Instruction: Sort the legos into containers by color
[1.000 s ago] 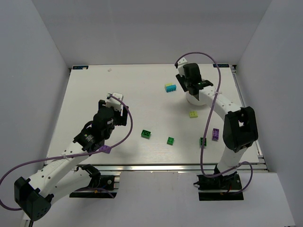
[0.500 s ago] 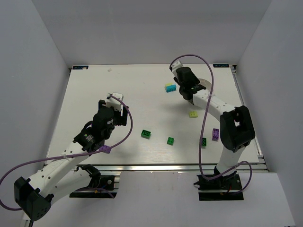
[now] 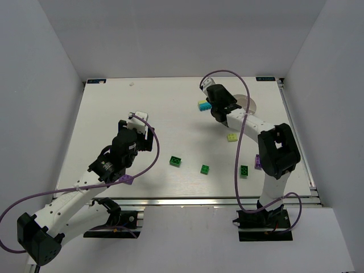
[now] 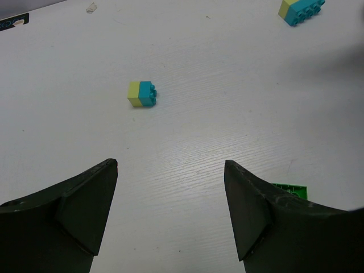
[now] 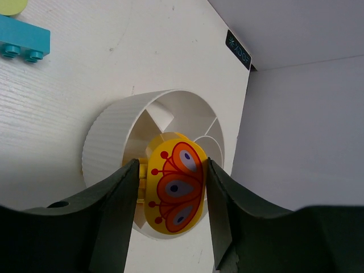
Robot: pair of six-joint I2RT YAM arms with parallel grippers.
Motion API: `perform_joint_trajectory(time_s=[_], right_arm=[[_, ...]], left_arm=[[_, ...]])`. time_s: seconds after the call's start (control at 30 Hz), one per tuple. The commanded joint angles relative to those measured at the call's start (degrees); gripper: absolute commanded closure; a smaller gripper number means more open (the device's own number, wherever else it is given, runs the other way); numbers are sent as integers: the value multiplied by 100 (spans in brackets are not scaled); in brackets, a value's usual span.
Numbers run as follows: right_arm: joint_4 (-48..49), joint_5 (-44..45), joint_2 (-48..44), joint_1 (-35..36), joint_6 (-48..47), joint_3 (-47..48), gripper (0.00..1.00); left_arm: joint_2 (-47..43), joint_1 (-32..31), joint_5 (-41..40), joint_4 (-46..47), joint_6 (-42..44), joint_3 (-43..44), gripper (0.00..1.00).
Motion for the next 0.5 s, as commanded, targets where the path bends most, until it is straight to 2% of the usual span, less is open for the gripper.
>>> perform_joint_trajectory(time_s=[0.0,0.33,0.4,0.47], right_arm=[[174,220,119,28,-56,227,64],[-116,273,348,28,-82,403,52],[-125,299,357,10,-91,421,48],[-186,273,366,19,-91,421,37]], left_arm=[[-120,1,13,97,33,58,15],[-138,1,5,105,33,67,15],[-138,1,5,105,25,67,15],[-138,1,5,105,25,67,15]])
